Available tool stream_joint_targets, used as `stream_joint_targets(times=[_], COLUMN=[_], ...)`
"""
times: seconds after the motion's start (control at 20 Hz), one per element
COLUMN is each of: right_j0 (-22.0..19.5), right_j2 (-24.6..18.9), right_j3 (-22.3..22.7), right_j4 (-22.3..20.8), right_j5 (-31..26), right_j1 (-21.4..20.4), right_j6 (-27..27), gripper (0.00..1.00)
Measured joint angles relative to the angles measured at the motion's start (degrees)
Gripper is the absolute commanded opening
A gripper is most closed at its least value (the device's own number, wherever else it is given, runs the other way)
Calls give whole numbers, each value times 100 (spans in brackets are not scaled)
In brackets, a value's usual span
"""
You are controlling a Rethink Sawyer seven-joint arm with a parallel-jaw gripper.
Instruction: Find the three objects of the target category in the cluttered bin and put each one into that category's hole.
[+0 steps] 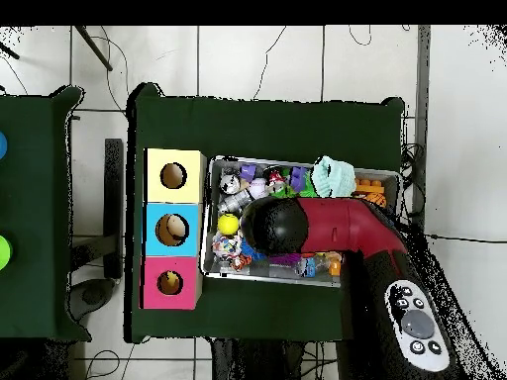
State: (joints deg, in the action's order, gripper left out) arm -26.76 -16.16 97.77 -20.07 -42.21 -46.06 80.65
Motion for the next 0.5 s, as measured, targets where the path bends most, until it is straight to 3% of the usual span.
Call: stream_joint_targets(times=[0.5], right_j0=[141], right_j2=[107], right_j3=[251], right_j4=[-9], right_j5=[1085], right_j1=[418], right_j6=[0], gripper=[100])
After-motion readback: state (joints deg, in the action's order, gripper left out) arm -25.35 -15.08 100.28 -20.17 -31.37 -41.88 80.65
